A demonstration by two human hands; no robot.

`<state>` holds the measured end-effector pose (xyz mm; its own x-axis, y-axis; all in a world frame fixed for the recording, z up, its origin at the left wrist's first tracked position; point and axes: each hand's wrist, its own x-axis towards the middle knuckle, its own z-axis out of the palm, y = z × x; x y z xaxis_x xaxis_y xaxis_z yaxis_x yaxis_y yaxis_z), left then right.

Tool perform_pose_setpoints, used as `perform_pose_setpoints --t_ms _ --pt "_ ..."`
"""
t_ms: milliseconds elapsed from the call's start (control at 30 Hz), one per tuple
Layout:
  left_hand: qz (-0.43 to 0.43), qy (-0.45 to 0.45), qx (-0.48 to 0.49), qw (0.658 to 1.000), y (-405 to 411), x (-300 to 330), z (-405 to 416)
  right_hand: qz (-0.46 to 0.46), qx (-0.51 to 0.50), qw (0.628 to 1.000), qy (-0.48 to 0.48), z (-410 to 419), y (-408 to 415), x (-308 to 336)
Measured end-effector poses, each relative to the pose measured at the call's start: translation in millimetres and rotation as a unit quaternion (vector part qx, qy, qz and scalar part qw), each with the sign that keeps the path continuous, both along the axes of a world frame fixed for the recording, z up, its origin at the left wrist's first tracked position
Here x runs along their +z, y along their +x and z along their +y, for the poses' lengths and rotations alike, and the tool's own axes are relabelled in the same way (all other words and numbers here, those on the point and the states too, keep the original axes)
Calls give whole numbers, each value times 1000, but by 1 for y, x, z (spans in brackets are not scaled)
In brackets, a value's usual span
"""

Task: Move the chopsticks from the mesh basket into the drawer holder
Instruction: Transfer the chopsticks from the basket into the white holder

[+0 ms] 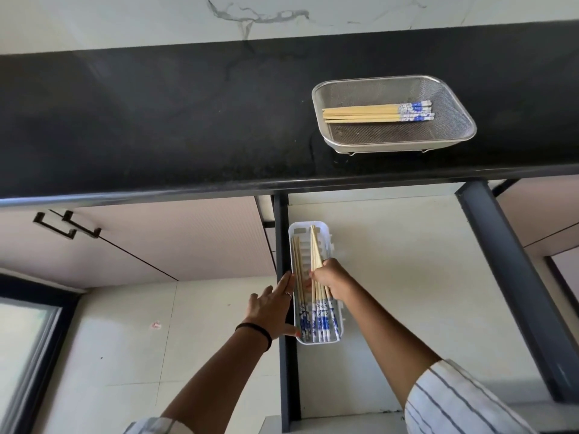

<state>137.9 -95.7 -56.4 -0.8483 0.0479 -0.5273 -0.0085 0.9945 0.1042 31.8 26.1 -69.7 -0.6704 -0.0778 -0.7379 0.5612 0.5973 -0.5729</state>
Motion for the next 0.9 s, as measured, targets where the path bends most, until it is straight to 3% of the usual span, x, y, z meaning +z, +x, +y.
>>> perform_pose_setpoints --t_ms 300,900 --pt "5 15 -9 1000 2 -4 -4 54 47 986 149 -19 5 -20" --pt "-1 26 -19 999 1 2 -5 184 42 969 158 -21 32 -24"
